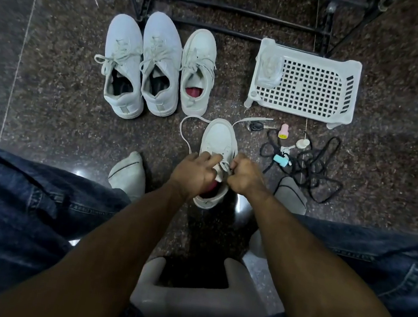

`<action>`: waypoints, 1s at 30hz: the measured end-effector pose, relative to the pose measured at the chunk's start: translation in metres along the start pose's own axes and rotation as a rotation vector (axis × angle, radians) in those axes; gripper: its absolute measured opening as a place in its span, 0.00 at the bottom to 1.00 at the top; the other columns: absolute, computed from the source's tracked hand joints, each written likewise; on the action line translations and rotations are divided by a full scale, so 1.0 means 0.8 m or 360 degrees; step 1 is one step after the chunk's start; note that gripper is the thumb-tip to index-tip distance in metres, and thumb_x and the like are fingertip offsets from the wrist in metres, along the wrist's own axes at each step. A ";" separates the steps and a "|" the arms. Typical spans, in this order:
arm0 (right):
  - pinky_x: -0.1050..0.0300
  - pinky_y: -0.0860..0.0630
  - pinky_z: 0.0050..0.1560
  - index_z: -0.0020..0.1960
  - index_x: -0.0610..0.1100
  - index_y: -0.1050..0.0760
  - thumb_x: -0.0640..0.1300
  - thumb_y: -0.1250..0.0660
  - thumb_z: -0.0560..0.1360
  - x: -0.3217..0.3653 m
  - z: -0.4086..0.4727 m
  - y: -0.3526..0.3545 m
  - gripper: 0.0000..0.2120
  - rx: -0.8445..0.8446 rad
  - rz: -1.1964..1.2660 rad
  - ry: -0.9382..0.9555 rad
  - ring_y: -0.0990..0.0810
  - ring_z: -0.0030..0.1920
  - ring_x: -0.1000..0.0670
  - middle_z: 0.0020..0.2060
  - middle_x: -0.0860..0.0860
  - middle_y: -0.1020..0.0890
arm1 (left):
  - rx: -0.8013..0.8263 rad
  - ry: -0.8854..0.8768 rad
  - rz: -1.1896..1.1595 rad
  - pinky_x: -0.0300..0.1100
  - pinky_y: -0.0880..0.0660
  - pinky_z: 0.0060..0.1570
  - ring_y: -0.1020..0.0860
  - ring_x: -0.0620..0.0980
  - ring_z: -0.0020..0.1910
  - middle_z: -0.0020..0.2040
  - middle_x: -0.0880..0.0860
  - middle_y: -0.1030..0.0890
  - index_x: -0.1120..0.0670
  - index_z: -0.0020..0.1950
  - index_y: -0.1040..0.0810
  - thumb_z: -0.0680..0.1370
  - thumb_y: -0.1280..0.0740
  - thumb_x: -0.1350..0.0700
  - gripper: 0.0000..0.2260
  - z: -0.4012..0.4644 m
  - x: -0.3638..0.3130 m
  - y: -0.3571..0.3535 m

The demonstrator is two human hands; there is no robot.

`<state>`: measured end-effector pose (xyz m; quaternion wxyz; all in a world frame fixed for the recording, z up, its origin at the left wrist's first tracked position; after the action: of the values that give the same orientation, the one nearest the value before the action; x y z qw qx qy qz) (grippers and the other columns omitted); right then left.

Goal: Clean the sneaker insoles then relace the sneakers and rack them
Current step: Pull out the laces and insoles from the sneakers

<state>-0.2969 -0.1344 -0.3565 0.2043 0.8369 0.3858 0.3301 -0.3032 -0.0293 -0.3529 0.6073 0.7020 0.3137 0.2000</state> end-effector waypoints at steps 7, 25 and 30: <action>0.53 0.27 0.45 0.46 0.48 0.33 0.38 0.35 0.71 0.003 0.000 0.008 0.09 -0.0078 -0.0162 0.0064 0.21 0.49 0.41 0.44 0.44 0.21 | 0.0027 -0.0044 -0.0391 0.49 0.24 0.39 0.22 0.56 0.44 0.49 0.54 0.22 0.57 0.45 0.22 0.78 0.41 0.51 0.12 0.009 0.023 0.017; 0.51 0.26 0.52 0.57 0.43 0.21 0.45 0.38 0.76 0.021 -0.036 -0.019 0.13 -0.0149 -0.0245 -0.0013 0.21 0.58 0.39 0.56 0.41 0.19 | 0.0336 0.0802 -0.1099 0.42 0.30 0.38 0.20 0.56 0.44 0.41 0.56 0.17 0.57 0.42 0.16 0.73 0.31 0.57 0.06 0.024 0.054 -0.016; 0.51 0.28 0.60 0.65 0.41 0.25 0.44 0.38 0.78 0.014 -0.015 -0.062 0.16 0.0001 0.0006 -0.0109 0.26 0.65 0.41 0.64 0.41 0.23 | 0.0322 0.0915 -0.1232 0.42 0.24 0.43 0.19 0.52 0.45 0.43 0.54 0.15 0.56 0.43 0.14 0.72 0.29 0.56 0.06 0.019 0.060 -0.025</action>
<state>-0.3253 -0.0941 -0.3730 0.2165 0.8485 0.3772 0.3016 -0.2624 -0.0061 -0.3800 0.4546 0.5059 0.7242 0.1137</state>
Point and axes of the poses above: each hand's wrist, its own z-axis towards the middle knuckle, its own y-axis out of the back of the hand, x = y × z, the point moved 8 cm from there along z, towards the middle knuckle
